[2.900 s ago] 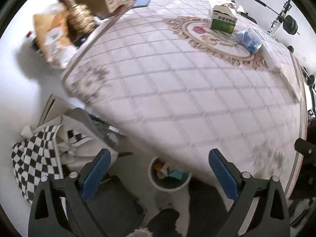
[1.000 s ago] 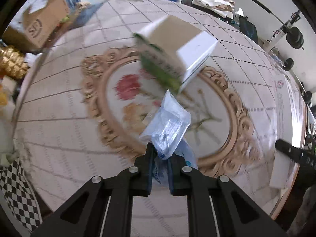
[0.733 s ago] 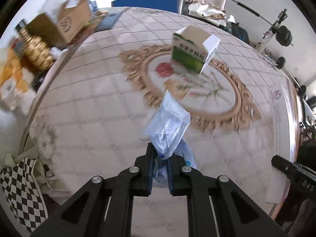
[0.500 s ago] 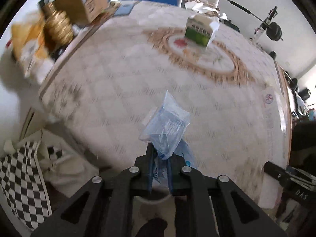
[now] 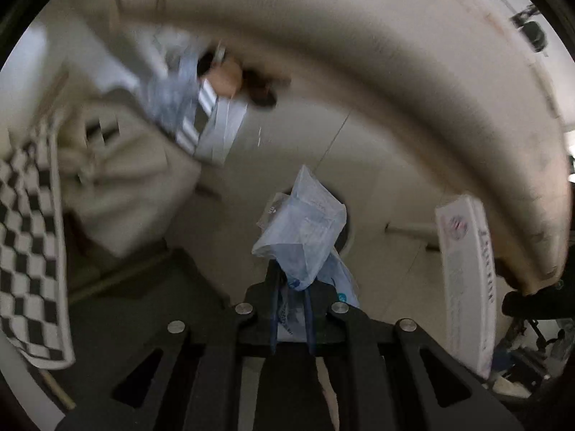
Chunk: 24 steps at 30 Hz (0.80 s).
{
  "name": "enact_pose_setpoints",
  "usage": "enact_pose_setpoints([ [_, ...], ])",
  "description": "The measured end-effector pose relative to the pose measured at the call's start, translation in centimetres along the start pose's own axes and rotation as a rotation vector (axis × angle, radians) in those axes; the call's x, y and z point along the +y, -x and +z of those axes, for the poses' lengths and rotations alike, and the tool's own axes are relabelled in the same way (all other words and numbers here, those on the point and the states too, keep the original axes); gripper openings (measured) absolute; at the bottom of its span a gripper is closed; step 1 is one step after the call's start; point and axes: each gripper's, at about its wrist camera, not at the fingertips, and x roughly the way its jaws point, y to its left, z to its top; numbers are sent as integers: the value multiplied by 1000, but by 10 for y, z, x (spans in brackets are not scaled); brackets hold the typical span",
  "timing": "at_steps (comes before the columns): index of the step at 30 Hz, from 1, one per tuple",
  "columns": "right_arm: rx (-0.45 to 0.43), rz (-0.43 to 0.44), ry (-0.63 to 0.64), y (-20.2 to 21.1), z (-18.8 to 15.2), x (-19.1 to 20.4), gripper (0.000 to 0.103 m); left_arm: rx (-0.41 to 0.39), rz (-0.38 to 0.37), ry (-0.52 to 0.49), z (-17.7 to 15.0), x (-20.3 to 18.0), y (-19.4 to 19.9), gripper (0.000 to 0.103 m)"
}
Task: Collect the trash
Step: 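Carry bag and toothpaste box over the bin and open both tools to drop them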
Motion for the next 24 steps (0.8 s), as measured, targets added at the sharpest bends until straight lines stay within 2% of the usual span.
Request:
enact_pose_setpoints([
  [2,39,-15,-14,-44,-6,-11,49,41,-1,12,-2,3,-36,10],
  [5,77,-30,-55,-114,3,-33,49,107,-25,20,2,4,-107,12],
  [11,126,-27,-125,-239,47,-75,49,208,-94,17,33,-2,-246,14],
  [15,186,-9,-116,-302,78,-95,49,260,-147,44,52,-1,-308,14],
  [19,215,-22,-83,-330,106,-105,49,292,-155,44,63,2,-338,17],
  [20,217,-23,-78,-333,114,-102,50,288,-148,42,62,3,-341,28],
  [21,219,-22,-71,-336,119,-102,50,278,-141,44,63,5,-341,47],
  [22,220,-19,-65,-337,126,-100,50,267,-131,49,63,10,-339,58],
  [23,220,-25,-57,-339,129,-98,55,255,-122,59,64,14,-335,77],
  [24,217,-29,-54,-341,132,-96,73,247,-112,70,63,19,-333,88],
])
